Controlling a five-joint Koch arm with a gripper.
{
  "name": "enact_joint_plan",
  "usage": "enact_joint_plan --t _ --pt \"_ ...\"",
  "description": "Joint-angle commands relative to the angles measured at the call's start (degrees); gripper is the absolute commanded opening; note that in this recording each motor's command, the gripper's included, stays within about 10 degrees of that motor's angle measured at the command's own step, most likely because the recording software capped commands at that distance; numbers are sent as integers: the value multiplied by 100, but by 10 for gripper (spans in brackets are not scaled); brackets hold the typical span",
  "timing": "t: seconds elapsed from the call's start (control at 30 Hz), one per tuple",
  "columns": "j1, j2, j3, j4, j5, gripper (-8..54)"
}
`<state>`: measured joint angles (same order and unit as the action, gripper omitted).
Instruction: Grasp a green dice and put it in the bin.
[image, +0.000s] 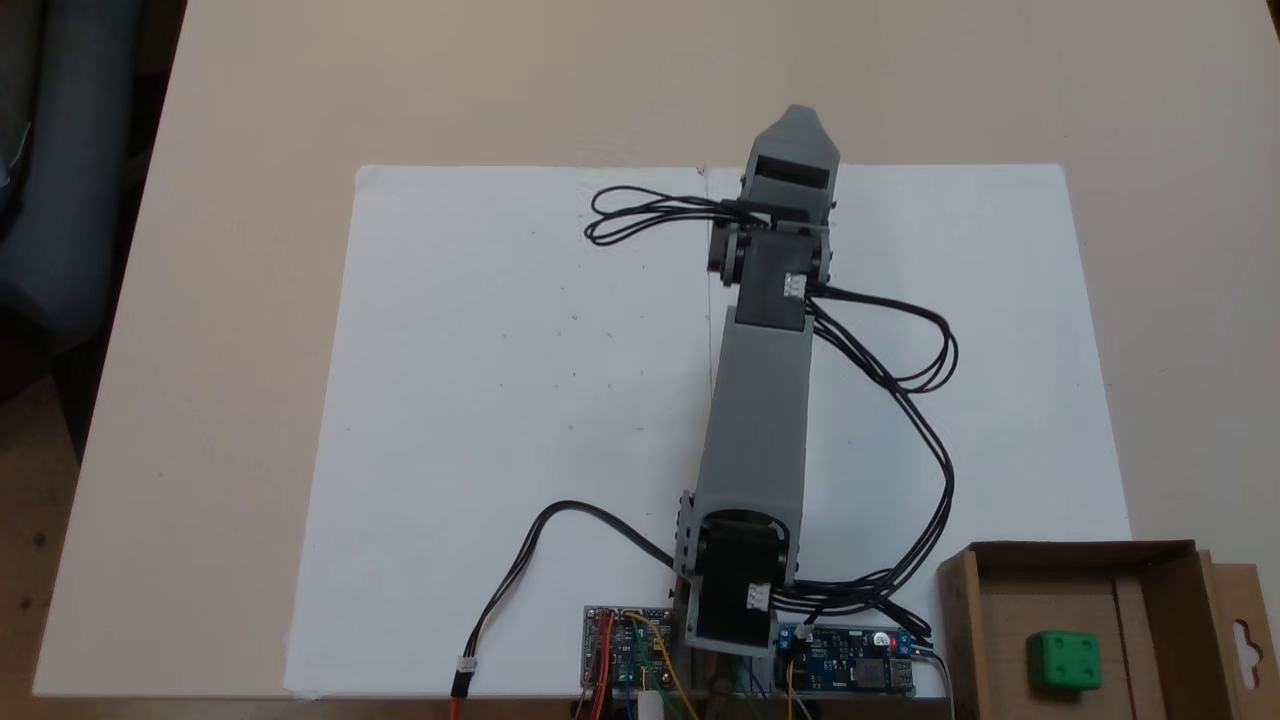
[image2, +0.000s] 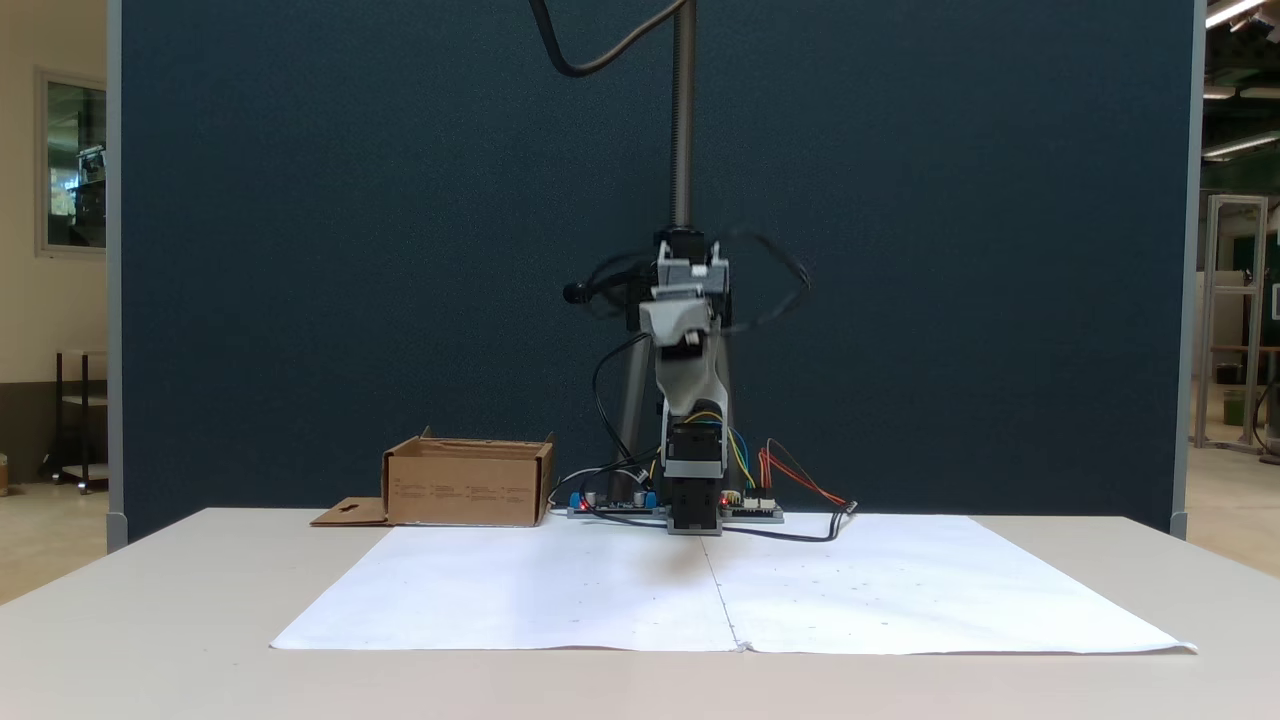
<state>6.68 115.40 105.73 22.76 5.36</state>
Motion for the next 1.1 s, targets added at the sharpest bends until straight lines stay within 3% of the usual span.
enact_joint_plan --t 0.0,0.2,0.37,0.77,1.07 --pt "-141 466 229 -947 -422 435" --pt "-483 1397 1529 -2151 -422 434" --pt "-448 2013 1696 -3153 -404 436" --pt "-439 2074 3094 -5280 -448 431" --pt "-448 2065 5317 -6933 -554 421"
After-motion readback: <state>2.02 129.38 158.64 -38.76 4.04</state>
